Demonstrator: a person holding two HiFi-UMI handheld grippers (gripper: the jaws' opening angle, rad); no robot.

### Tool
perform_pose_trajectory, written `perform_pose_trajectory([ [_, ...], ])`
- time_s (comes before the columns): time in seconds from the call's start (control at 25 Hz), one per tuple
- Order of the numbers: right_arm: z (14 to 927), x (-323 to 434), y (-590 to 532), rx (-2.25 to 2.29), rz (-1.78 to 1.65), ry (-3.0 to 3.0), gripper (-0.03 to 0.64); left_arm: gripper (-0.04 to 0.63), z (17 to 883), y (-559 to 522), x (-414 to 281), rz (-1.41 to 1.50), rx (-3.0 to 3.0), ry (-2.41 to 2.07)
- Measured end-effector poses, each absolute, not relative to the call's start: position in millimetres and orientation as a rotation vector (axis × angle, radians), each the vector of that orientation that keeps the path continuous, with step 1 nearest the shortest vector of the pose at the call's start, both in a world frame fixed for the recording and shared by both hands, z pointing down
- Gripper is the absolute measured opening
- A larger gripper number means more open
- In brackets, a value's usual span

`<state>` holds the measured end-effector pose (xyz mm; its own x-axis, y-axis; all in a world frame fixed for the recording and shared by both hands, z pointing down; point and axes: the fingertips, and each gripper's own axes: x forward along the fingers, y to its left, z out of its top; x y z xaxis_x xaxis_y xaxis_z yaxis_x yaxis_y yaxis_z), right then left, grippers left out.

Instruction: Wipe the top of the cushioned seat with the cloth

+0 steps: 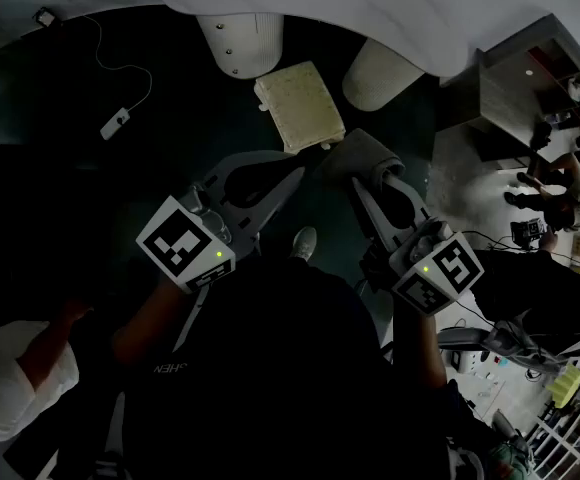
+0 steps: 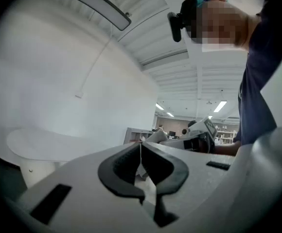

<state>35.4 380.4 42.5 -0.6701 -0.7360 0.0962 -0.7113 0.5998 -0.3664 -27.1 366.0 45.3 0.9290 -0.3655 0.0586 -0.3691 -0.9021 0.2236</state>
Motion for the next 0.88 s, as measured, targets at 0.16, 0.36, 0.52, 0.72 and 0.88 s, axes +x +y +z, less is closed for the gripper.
perform_pose_trajectory([
  [0.16,40.2,37.7,376.3,-1.231,-0.596,2.750,0.032,0.014,43.2,362.5,-24.5,0.027,2.852,-0.557],
  [0.36,36.3,53.6,376.8,-1.210,-0.594,2.764,0.032,0.015,38.2,362.2,-8.7,0.041,2.843,-0.579],
  [0.52,35.7,70.1,381.3,-1.185,-0.600,2.759,0.032,0.014,37.8,366.9,3.3,0.054,2.835,-0.616],
  [0.72,37.5,92.6,398.3,-1.132,-0.590,2.767,0.032,0.014,38.4,385.9,19.8,0.057,2.846,-0.678],
  [0.88,41.6,111.8,406.7,-1.100,-0.587,2.780,0.032,0.015,40.5,395.3,35.8,0.054,2.844,-0.721],
])
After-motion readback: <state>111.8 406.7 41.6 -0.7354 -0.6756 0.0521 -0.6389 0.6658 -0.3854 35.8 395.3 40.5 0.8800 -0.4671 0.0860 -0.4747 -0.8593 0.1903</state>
